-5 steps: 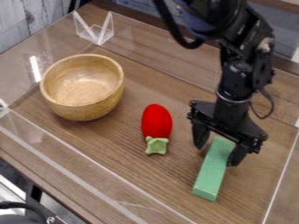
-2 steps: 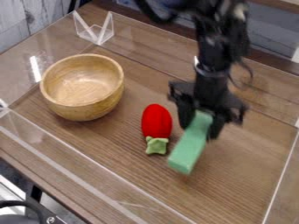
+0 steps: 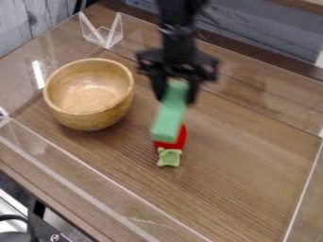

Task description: Put the green block in the brown bowl

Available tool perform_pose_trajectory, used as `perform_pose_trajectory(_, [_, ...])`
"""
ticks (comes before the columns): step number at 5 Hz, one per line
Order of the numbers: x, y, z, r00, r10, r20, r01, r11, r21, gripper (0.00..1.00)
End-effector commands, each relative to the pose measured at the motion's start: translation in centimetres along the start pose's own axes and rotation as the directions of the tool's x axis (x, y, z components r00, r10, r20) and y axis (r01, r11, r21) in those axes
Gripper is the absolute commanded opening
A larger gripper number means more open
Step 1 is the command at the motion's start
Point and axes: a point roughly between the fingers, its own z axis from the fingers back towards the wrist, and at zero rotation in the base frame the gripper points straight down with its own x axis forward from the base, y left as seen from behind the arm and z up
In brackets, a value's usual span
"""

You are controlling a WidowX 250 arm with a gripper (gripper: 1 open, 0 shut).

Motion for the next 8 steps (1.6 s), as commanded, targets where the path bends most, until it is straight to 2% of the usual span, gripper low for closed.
perform_pose_trajectory(1, [1.4, 1.4, 2.5, 0.996, 0.029, 0.087, -0.027, 0.999, -0.027, 0.0])
perform_pose_trajectory(2, [1.1, -1.3, 3.3, 0.992, 0.076, 0.098, -0.072, 0.996, -0.043, 0.0])
perform_pose_trajectory(3, [0.2, -4.8, 3.8, 0.99, 0.105, 0.099, -0.1, 0.993, -0.057, 0.0])
perform_pose_trajectory(4, [-0.3, -4.9, 3.5, 0.996, -0.002, 0.086, 0.008, 0.998, -0.06, 0.0])
perform_pose_trajectory(6, [-0.2, -3.5, 4.0, 0.996, -0.018, 0.084, 0.022, 0.998, -0.057, 0.0])
perform_pose_trajectory(8, [0.4, -1.2, 2.3, 0.987, -0.138, 0.082, 0.142, 0.989, -0.05, 0.0])
